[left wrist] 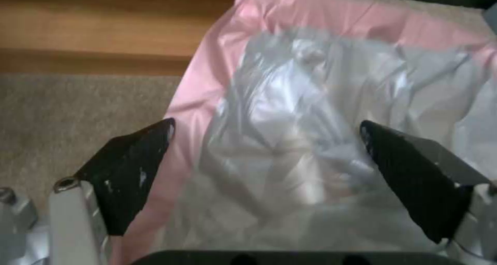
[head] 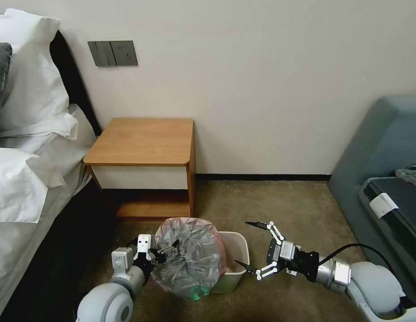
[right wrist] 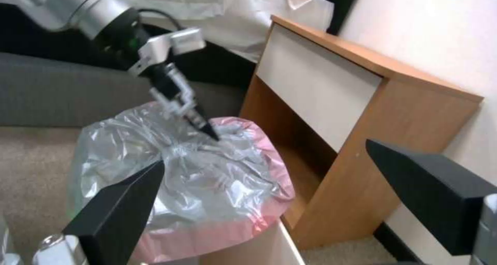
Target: Pick up the garbage bag from the table and place it over the trash can.
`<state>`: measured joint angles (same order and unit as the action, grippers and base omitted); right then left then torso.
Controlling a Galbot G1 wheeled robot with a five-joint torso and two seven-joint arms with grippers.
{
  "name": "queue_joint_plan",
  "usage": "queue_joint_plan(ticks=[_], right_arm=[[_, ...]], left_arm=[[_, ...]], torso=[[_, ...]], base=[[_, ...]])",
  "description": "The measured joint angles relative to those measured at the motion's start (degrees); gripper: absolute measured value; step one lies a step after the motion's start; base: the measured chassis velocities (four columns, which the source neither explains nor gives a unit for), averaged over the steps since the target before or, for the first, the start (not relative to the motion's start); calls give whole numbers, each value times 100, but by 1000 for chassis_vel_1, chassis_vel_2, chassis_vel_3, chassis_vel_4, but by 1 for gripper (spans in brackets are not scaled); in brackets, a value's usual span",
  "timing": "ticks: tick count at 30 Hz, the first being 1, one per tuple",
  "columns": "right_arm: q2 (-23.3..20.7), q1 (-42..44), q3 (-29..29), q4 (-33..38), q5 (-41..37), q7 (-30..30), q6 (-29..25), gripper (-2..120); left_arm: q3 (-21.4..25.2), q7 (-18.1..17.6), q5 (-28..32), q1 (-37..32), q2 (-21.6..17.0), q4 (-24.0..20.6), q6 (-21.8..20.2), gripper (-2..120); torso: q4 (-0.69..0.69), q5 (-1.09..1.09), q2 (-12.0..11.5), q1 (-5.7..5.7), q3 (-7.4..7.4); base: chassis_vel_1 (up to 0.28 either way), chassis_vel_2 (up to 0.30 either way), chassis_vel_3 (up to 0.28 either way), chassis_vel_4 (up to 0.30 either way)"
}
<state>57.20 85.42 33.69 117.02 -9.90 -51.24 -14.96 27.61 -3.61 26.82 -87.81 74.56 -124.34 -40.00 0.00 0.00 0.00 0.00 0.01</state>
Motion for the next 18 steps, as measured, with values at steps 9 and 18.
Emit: queue_joint_plan(ticks=[9,18], right_arm=[[61,191,34,73,30,60,-105,100],[108,235,41,108,46,102,-137,100]], left_arm=[[-17,313,-336,469,159,239,-267,93],[-31,367,-496,344,172,322,-240,90]], torso=[[-1,-1,0,0,0],[-1,0,0,0,-1]], base=[[0,0,0,0],[0,0,0,0]])
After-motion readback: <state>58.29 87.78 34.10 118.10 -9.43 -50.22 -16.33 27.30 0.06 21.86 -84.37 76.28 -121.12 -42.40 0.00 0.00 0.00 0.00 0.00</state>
